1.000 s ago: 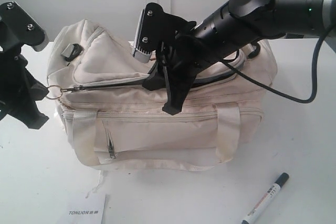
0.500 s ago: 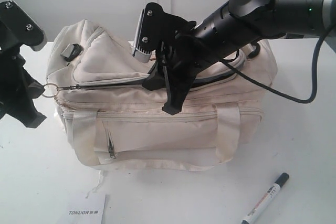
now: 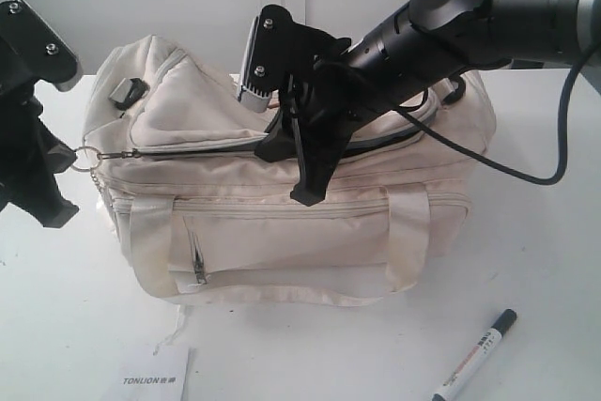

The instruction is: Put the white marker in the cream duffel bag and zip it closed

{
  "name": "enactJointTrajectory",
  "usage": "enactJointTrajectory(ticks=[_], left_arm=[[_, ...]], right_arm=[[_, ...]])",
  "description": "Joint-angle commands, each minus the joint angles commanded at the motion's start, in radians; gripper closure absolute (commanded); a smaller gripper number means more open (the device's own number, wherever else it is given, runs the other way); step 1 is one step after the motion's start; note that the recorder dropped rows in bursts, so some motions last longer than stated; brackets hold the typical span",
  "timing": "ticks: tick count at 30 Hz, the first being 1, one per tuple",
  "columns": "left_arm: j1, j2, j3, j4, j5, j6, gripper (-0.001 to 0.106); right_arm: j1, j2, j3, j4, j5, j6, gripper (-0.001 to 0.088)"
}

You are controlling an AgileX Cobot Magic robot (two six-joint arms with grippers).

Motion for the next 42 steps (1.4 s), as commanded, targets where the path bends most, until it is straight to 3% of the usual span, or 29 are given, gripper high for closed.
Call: enactJointTrajectory(ticks=[5,12,19,31,42], left_arm=[[0.004,0.000,0.000,0.022,-0.006,0.000,0.105],[0.057,0.013,0.000,0.015,-0.006,-0.002,0.105],[0.057,0.013,0.000,0.008,-0.017,-0.004,0.105],[0.057,0.061,-0.002,-0.001,-0.138,-0.010,0.105],[0.057,0.088,-0.045,0.079,-0.164,-0.010,0.105]], right_arm=[[0.000,0.000,0.000,0.000,0.000,0.000,0.0868],[0.000,0.000,0.000,0.000,0.000,0.000,0.0868],[0.000,0.000,0.000,0.000,0.011,0.000,0.0868],[0.000,0.000,0.000,0.000,0.033,0.000,0.0868],[0.000,0.000,0.000,0.000,0.042,0.000,0.0868]])
